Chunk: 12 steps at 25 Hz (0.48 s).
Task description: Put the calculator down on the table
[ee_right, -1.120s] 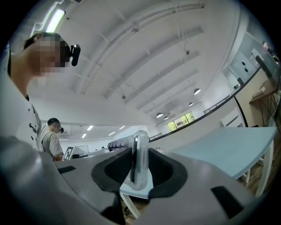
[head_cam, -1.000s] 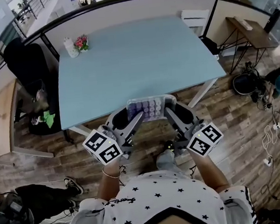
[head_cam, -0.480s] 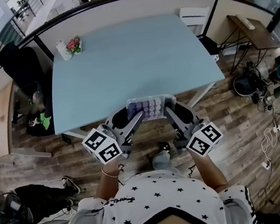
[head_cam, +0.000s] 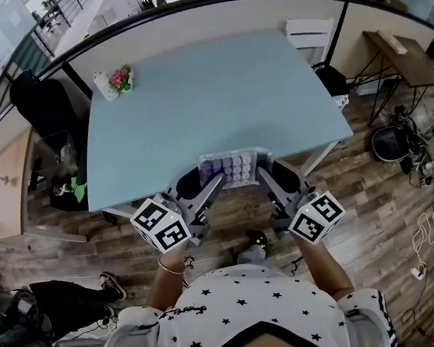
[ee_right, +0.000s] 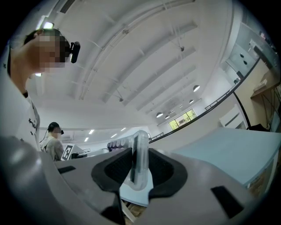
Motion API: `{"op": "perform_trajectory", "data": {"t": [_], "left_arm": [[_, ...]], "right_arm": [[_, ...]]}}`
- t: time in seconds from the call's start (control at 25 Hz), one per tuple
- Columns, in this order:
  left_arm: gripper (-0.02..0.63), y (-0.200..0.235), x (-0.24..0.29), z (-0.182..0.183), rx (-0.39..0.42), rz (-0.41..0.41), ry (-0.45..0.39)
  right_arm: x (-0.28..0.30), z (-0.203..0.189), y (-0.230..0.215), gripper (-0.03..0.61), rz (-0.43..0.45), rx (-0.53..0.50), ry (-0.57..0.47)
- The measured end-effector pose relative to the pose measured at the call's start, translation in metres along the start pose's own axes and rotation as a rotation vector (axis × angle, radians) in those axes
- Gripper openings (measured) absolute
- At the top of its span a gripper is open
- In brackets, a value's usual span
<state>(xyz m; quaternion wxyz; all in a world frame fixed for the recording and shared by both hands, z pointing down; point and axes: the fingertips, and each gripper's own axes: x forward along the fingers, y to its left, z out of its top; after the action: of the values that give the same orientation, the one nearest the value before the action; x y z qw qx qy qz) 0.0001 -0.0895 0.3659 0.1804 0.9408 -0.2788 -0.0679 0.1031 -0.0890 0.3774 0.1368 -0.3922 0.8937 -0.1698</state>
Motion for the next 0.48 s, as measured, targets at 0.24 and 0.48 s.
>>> {"op": "perform_trajectory", "data": {"t": [0.24,0.48], "left_arm": [[0.186,0.006,0.009,0.005,0.011,0.045,-0.008],[0.186,0.015,0.026,0.009,0.008,0.056,-0.031]], "right_arm": [[0.01,0.005,-0.012,0.098,0.044,0.005,0.002],[0.018,0.015,-0.029,0.098,0.059,-0.01,0.01]]}}
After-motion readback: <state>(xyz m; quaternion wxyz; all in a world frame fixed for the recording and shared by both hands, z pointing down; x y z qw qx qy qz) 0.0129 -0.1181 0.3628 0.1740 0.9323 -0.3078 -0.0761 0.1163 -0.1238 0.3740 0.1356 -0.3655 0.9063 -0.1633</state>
